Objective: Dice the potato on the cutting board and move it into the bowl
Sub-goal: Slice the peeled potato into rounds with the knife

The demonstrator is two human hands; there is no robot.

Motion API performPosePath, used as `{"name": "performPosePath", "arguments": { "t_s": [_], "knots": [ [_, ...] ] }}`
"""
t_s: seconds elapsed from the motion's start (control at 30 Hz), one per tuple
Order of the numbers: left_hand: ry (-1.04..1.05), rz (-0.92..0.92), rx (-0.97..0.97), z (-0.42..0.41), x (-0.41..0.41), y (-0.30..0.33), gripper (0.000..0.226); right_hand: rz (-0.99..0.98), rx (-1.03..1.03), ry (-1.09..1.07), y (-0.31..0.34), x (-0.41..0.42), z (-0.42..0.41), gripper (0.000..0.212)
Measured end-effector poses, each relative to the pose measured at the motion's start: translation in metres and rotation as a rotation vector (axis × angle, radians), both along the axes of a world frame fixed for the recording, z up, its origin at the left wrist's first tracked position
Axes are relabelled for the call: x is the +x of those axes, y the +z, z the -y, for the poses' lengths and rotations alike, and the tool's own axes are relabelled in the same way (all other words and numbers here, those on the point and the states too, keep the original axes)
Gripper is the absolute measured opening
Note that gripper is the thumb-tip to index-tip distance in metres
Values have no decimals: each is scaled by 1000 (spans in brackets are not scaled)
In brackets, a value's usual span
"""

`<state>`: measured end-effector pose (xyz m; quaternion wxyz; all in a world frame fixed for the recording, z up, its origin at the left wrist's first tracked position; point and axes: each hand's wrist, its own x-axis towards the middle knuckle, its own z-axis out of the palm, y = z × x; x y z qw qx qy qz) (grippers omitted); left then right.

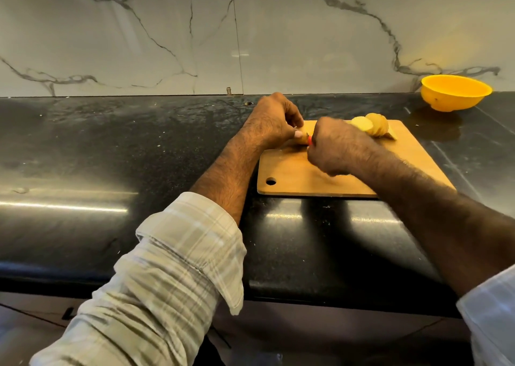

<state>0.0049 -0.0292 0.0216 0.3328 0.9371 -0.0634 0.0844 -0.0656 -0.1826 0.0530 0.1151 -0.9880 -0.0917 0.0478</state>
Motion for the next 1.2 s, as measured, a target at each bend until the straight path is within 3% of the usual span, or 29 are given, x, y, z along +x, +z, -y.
{"name": "performPosePath", "arguments": {
  "t_s": [0.17, 0.43, 0.63, 0.8, 0.93, 1.0, 1.2],
  "knots": [
    [-6, 27, 34, 0, -2, -1, 17, 9, -145, 34, -9, -12, 1, 29],
    [-34, 10, 79, -5, -5, 1, 25, 67, -326, 135, -7, -24, 4, 35],
    [-42, -10, 91, -4, -3, -4, 41, 16, -174, 39, -5, -5, 18, 30],
    [-102, -163, 37, -8, -1, -7, 59, 14, -62, 12, -10, 4, 29, 17],
    [-68, -194, -63, -7, 0, -9, 21, 27, -26, 12, -16, 6, 37, 16],
    [-61, -190, -89, -9, 1, -11, 16, 6, 18, -4, -15, 6, 40, 23],
    [-57, -201, 56, -23, -3, -3, 50, -17, 83, -45, -12, 7, 42, 34]
  ]
}}
